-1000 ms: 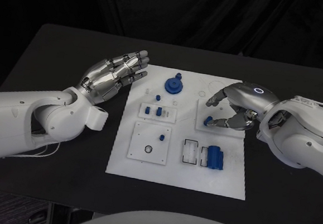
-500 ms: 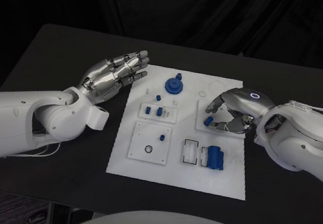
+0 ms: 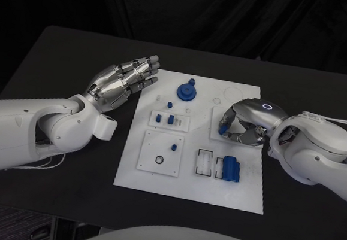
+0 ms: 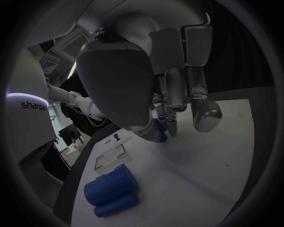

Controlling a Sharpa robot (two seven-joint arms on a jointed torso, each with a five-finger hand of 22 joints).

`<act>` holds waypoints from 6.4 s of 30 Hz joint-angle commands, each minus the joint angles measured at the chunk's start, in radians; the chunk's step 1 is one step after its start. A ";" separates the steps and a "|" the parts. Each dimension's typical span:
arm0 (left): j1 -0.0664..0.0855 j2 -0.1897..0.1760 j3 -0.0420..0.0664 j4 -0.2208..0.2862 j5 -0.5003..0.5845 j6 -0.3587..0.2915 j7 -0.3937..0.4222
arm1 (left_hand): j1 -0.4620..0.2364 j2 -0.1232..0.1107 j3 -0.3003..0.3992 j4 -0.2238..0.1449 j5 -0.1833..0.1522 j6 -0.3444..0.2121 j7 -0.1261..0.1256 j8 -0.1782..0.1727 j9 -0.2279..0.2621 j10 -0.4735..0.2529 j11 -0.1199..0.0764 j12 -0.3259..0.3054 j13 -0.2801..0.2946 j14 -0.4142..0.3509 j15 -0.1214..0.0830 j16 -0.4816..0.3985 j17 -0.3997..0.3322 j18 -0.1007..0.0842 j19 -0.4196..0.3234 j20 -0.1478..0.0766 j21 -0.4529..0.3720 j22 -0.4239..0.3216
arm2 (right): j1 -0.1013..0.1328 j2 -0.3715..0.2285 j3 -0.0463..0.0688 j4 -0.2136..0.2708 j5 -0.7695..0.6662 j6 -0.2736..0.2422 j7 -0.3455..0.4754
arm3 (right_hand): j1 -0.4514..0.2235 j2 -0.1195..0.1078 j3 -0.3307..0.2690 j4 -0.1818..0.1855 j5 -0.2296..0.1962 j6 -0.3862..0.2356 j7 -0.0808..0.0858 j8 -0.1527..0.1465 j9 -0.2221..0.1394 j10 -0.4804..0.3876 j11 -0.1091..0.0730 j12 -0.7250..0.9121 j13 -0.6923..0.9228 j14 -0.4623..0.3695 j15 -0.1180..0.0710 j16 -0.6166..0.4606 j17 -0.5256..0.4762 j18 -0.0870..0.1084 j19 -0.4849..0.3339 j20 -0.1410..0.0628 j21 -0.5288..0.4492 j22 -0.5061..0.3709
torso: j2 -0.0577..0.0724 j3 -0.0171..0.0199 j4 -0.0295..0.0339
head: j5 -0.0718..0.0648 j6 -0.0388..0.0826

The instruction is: Assemble the parts on the task board

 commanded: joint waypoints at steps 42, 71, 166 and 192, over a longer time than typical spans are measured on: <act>-0.019 0.006 0.001 -0.006 -0.001 0.035 0.094 | -0.024 0.005 0.005 -0.008 -0.004 0.012 0.039 0.001 0.001 -0.015 0.012 0.012 0.000 0.003 0.017 0.013 0.001 -0.009 -0.001 0.016 -0.003 -0.002 | -0.005 -0.013 0.000 0.041 -0.002 -0.109 0.028 | 0.073 0.028 0.104 -0.080 -0.132 0.081 -0.018 0.052 0.082 0.143 -0.035 -0.036 0.028 0.047 -0.039 0.010 0.077 -0.011 0.021 -0.038 0.060 0.125 | 0.001 0.0002 -0.0006 | 0.021 0.000; -0.022 0.011 0.001 -0.015 0.018 0.032 0.100 | -0.083 0.023 -0.027 0.092 -0.046 -0.002 0.037 -0.001 0.000 -0.025 0.013 0.031 -0.001 -0.001 0.016 0.018 0.001 -0.009 -0.002 0.015 -0.003 -0.002 | 0.032 0.123 0.000 0.116 -0.060 -0.099 0.098 | 0.056 0.028 0.120 -0.083 -0.189 0.097 -0.024 0.061 0.107 0.159 -0.040 -0.048 0.040 0.046 -0.043 0.005 0.074 -0.012 0.019 -0.042 0.064 0.126 | 0.000 -0.0018 0.0030 | 0.056 0.000; -0.028 0.036 0.001 -0.033 0.033 0.057 0.072 | -0.094 0.041 -0.052 0.099 -0.074 0.050 0.090 0.012 0.007 -0.035 0.005 0.048 -0.001 0.001 0.020 0.039 0.002 -0.005 -0.002 0.022 -0.003 -0.002 | -0.089 0.328 0.000 0.011 -0.179 0.110 0.067 | 0.012 0.057 0.056 -0.132 -0.124 0.073 -0.011 0.023 0.133 0.050 -0.016 -0.024 0.122 0.005 -0.020 -0.043 0.027 0.012 -0.062 -0.020 -0.085 0.092 | 0.001 -0.0012 0.0002 | 0.088 0.000; -0.033 0.027 0.001 -0.032 0.033 0.055 0.067 | -0.075 0.038 -0.046 0.093 -0.062 0.055 0.095 0.013 0.008 -0.038 0.010 0.050 -0.001 0.003 0.025 0.043 0.003 -0.006 -0.002 0.028 -0.003 -0.002 | -0.061 0.216 0.001 0.051 -0.103 -0.100 0.143 | -0.019 -0.071 -0.221 0.029 -0.170 -0.567 -0.110 -0.088 -0.073 -0.528 0.079 0.017 0.119 -0.126 0.042 -0.124 -0.083 0.052 -0.224 0.042 -0.383 0.037 | 0.001 -0.0004 -0.0003 | 0.075 0.000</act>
